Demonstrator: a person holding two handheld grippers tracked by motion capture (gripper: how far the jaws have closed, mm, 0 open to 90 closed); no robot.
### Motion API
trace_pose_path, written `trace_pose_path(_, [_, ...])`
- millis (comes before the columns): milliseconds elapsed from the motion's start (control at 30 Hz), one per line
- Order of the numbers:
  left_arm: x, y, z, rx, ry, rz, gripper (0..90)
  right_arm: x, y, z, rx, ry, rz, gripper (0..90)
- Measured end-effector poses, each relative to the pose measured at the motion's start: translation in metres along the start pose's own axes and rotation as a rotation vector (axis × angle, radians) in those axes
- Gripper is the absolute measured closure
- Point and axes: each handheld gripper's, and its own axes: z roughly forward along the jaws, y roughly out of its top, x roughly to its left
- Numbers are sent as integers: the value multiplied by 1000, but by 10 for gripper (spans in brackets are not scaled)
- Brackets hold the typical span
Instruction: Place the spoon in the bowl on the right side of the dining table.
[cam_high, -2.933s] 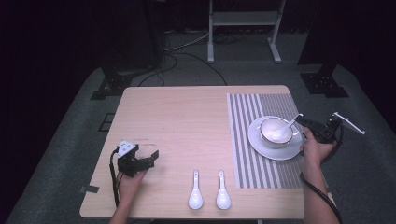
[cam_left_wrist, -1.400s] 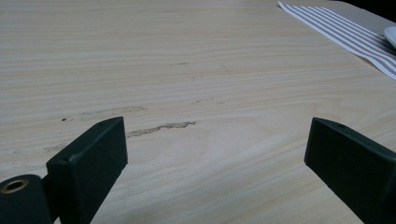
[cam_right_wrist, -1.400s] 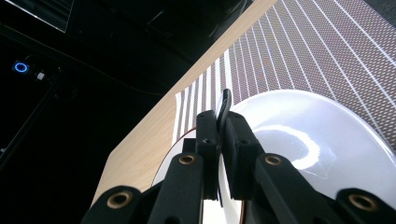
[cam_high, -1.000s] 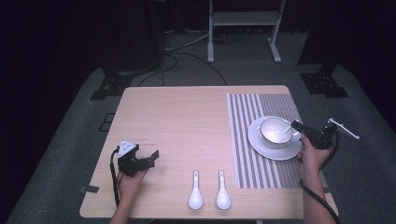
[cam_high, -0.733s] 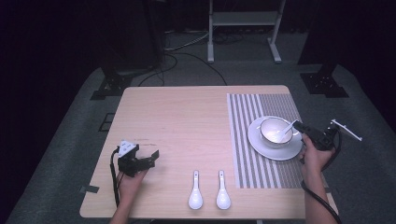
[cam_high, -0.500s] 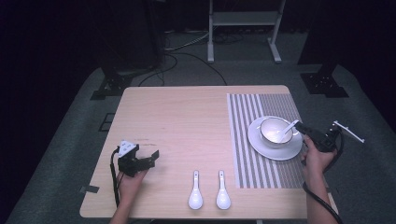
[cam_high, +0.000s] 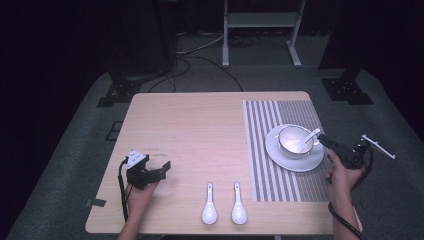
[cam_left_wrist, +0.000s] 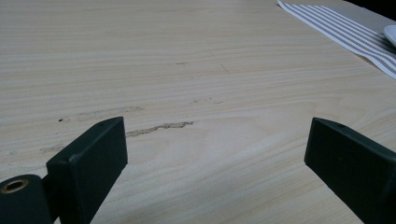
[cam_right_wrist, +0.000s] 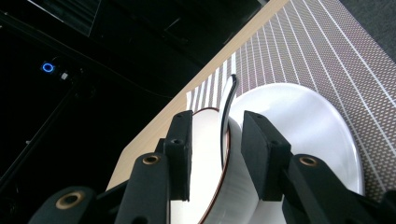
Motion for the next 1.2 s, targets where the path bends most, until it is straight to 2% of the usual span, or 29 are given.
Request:
trace_pose_path(233, [-1,0,0,3,-1,4,47,3,-5,-7,-5,19,-21,569])
trace_pose_path(667, [-1,0,0,3,-2,9,47,22,-14,-15,4,115,-61,472])
trace_pose_path(1000, [-1,0,0,3,-1,9,47,30,-30,-17,39,139,-116,443])
trace_pose_path(1200, [-2,0,0,2,-1,8,47,29,-40,-19,56,153,-115,432])
